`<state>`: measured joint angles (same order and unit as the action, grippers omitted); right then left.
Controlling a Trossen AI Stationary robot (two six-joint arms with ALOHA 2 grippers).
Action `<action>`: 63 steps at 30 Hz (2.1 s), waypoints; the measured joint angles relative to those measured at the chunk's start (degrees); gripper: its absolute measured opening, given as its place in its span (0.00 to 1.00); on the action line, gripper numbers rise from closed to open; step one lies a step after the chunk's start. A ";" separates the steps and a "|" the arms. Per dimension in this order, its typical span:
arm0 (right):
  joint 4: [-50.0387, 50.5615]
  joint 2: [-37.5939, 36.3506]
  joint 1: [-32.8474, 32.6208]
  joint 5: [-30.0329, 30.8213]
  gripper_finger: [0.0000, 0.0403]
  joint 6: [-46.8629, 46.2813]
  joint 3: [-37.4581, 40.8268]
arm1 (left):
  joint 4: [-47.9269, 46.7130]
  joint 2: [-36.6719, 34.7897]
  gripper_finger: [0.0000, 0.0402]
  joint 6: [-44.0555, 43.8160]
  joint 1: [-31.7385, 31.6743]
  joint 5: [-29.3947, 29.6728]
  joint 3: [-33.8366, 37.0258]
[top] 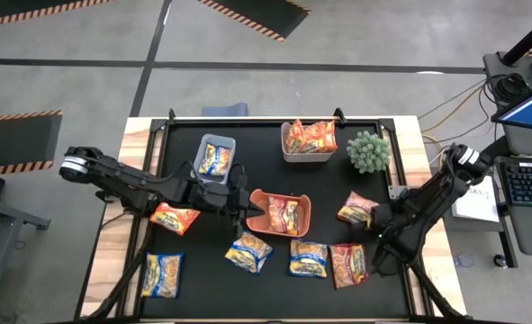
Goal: Sort Maruchan noodles
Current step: Put the top red noodle packet into the orange bin
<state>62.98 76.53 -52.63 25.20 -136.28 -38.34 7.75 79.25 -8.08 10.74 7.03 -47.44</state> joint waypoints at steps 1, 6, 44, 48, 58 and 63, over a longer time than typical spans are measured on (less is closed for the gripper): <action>-0.89 0.72 0.01 1.13 0.54 -0.13 0.43 | 0.11 0.06 0.00 0.02 0.00 0.02 0.00; -4.58 4.77 0.01 4.46 0.43 -0.69 2.15 | 0.45 0.10 0.00 0.03 0.00 0.06 0.00; 3.01 -0.14 2.70 38.60 0.02 18.11 -8.43 | -6.93 4.83 0.00 4.57 -0.05 2.60 -0.02; 3.04 -0.96 2.81 42.06 0.02 22.20 -10.43 | -7.21 9.06 0.00 4.85 -0.29 2.61 -0.54; 2.72 -2.97 5.05 48.87 0.02 39.84 -18.16 | -11.12 18.29 0.00 7.08 -2.73 2.93 -7.84; 2.56 -2.69 5.43 50.24 0.02 44.51 -20.24 | -16.50 22.79 0.00 6.00 -4.14 3.05 -11.67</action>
<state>65.54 73.84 -47.20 75.44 -91.76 -58.58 -8.76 102.04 -2.07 6.60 10.08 -59.11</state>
